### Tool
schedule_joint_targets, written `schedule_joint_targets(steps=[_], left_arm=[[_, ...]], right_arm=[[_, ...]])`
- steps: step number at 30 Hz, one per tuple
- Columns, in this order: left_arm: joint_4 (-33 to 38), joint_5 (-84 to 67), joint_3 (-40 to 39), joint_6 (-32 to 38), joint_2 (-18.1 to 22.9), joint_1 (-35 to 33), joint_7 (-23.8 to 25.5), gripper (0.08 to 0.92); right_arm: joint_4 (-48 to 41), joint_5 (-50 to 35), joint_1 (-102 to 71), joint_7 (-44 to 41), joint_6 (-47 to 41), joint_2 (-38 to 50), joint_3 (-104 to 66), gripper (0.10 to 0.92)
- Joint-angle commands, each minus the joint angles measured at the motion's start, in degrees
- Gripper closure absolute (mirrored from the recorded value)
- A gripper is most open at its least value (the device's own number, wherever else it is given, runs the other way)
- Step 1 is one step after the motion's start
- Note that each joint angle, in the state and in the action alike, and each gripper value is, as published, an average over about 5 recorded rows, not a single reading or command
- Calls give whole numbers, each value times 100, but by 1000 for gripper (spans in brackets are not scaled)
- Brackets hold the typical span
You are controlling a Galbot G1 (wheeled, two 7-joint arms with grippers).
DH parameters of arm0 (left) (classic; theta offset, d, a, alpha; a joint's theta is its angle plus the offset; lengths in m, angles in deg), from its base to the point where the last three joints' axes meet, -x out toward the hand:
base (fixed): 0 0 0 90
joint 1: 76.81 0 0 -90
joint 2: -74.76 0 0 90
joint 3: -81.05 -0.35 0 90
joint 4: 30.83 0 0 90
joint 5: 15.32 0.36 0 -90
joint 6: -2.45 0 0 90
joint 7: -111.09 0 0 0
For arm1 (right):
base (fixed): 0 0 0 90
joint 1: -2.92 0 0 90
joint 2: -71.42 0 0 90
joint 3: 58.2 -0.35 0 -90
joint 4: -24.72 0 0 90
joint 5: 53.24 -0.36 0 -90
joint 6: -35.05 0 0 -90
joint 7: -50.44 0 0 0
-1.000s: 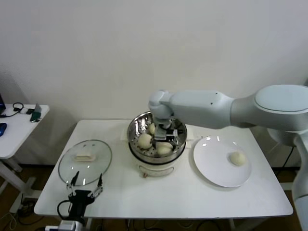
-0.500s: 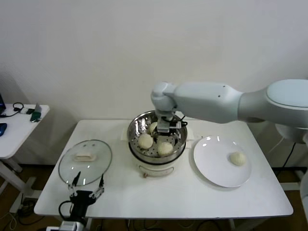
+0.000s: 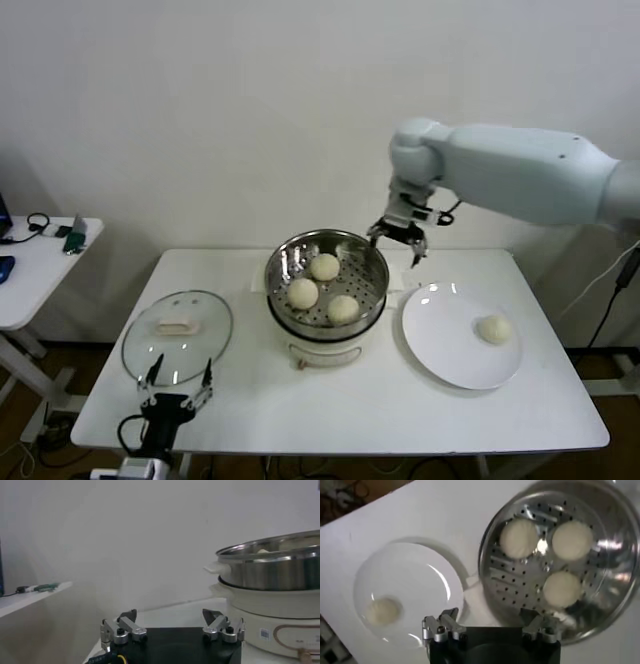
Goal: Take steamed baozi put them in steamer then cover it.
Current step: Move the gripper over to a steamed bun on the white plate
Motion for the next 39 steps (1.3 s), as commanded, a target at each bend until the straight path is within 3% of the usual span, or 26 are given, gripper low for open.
schedule_joint_targets(steps=[1,7,16,23,39], left_arm=[[0,41,-27,-9,11,19,5,177],[45,111,-29,-40,9,17,9,177],[33,220,-56,-91,38,16,0,177],[41,287,-79,-141,92,46,-17,177],[25,317,-76,-181,126,66,-48,177]], right_arm=[[-125,-598,-480,395,-1808,1679,274,203],[-408,-183,-1911,463,-2302,2138,-755,203],[-1510,677,-3538,502,-2059,2016,-2463,203],[-2230,1266,-4071,473,-1754,1579,-3134,203],[-2937,1932,-4428,405,-1483,965,-3681,203]])
